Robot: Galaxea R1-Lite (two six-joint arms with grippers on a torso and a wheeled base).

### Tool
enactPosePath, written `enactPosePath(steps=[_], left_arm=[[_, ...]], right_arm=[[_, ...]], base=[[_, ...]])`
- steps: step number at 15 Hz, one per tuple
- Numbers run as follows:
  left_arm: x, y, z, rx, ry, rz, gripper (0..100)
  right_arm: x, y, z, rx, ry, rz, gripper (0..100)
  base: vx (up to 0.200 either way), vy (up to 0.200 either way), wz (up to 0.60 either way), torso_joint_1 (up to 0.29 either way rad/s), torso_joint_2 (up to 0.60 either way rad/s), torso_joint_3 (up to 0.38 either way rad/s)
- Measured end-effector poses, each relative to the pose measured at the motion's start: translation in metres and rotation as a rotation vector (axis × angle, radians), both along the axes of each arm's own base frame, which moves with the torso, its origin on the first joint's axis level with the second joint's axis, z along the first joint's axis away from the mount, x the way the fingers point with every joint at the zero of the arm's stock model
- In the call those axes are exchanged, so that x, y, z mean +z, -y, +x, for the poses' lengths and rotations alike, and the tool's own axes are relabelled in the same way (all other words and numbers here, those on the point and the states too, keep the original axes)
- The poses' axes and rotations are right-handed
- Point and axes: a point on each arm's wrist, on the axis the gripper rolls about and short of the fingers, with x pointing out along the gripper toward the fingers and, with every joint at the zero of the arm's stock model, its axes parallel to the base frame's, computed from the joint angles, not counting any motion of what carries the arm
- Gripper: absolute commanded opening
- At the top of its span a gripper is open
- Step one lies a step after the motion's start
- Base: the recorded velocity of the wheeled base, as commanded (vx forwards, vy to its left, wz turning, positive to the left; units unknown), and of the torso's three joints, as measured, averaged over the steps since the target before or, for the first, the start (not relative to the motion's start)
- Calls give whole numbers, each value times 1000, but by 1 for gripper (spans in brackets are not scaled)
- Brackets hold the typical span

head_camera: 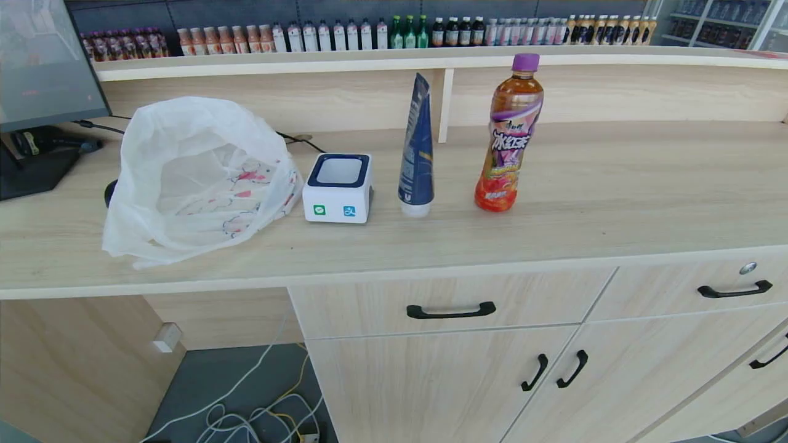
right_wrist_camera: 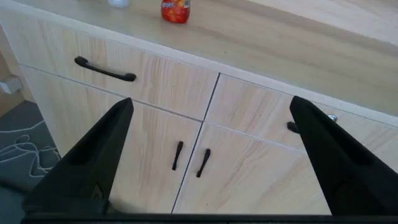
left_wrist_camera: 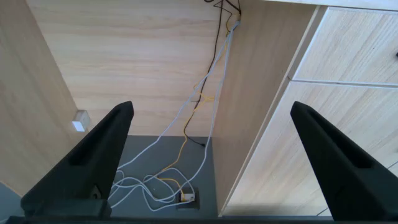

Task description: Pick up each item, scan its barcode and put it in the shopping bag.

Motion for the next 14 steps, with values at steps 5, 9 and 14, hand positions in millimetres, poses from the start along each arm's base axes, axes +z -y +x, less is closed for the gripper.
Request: enactPosePath(steps=[5,9,14], left_arm=[[0,0,0,0,0,0,100],[0,0,0,1,0,0,100],[0,0,0,1,0,0,100]], right_arm=[[29,-12,58,170,50,-125,100],[34,-31,88,317,-21,-152,100],[46,-63,124,414,-16,-95,100]], base=[[0,0,0,0,0,0],[0,0,0,0,0,0],[0,0,0,0,0,0]])
